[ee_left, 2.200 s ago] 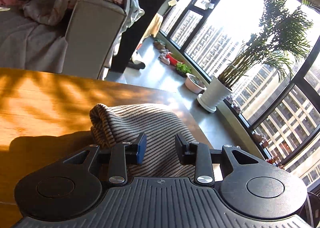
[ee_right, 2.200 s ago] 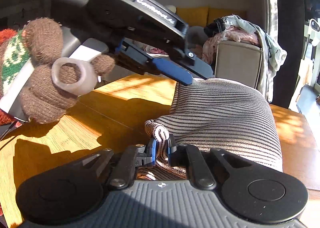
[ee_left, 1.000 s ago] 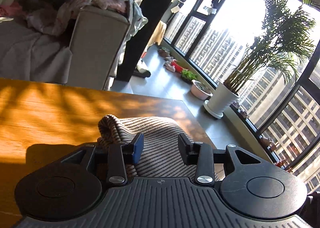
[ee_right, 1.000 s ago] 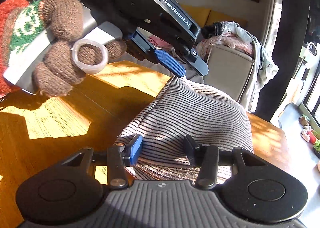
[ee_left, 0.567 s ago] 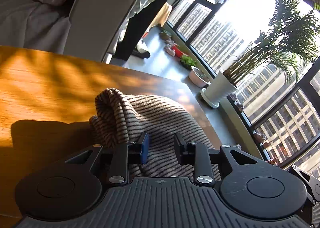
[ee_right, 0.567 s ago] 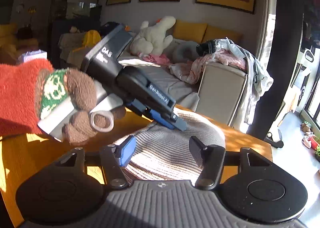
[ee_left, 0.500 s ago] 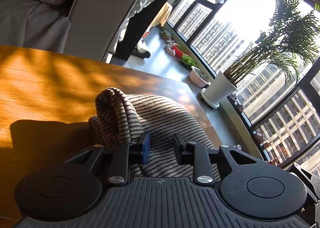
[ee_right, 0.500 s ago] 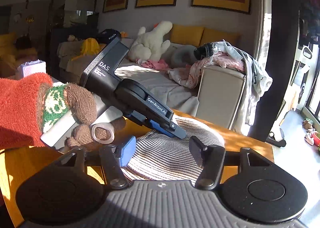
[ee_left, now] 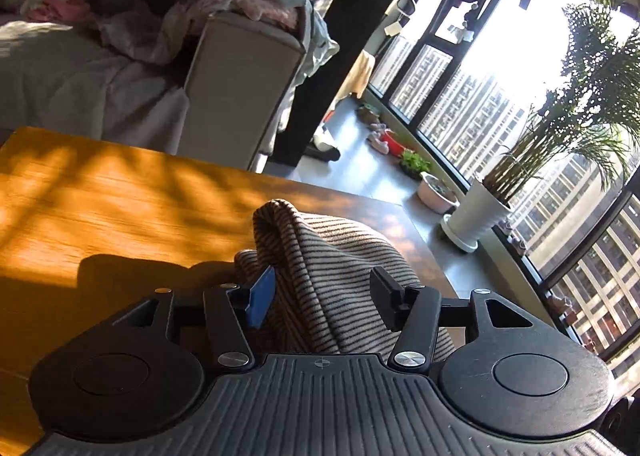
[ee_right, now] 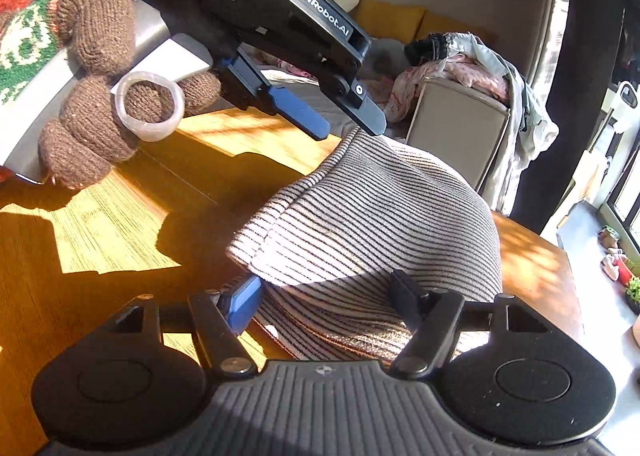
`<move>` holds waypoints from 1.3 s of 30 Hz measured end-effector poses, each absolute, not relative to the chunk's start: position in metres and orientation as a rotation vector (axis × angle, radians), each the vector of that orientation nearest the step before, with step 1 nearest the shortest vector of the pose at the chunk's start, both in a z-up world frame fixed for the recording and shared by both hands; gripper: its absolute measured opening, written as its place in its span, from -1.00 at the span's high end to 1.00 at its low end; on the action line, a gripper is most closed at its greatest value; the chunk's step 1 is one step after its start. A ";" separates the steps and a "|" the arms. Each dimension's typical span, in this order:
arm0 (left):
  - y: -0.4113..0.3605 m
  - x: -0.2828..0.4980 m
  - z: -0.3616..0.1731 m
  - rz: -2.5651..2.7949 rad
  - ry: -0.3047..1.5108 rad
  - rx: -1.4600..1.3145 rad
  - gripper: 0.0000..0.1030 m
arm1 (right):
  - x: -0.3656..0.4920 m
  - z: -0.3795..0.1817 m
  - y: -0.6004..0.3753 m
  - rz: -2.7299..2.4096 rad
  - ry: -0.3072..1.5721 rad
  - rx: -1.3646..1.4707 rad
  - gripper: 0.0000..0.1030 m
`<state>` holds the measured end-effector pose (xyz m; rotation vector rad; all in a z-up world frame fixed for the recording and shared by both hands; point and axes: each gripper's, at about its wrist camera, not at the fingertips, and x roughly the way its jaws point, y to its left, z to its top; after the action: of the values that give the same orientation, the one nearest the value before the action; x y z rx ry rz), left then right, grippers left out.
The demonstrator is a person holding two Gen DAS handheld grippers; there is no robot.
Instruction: Fold clothes
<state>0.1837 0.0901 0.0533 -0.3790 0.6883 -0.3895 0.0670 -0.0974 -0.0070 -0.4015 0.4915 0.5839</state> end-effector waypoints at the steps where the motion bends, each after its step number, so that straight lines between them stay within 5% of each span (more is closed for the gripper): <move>1: 0.089 0.182 0.050 -0.405 0.712 -0.386 -0.21 | 0.067 -0.007 -0.095 0.581 0.489 -0.408 -0.48; 12: 0.081 0.188 0.014 -0.455 0.806 -0.397 -0.17 | 0.070 0.044 -0.148 0.605 0.484 -0.313 -0.44; 14: 0.079 0.187 0.013 -0.457 0.800 -0.383 -0.18 | 0.083 0.061 -0.162 0.570 0.467 -0.271 -0.29; 16: 0.078 0.186 0.011 -0.456 0.799 -0.377 -0.20 | 0.103 0.073 -0.168 0.530 0.451 -0.242 0.21; 20: 0.079 0.185 0.009 -0.453 0.805 -0.387 -0.28 | 0.150 0.084 -0.166 0.488 0.451 -0.201 0.22; 26: 0.083 0.186 0.007 -0.459 0.811 -0.396 -0.31 | 0.229 0.020 -0.130 0.362 0.610 -0.303 0.21; 34: 0.072 0.178 0.015 -0.429 0.770 -0.287 -0.40 | 0.209 0.031 -0.172 0.353 0.599 -0.104 -0.14; 39: 0.067 0.173 0.020 -0.408 0.759 -0.244 -0.41 | 0.174 0.046 -0.196 0.380 0.580 -0.079 -0.18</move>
<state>0.1732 0.0665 0.0198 -0.2437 0.7588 -0.4076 0.1739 -0.1958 0.0458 -0.0793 0.5801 0.3798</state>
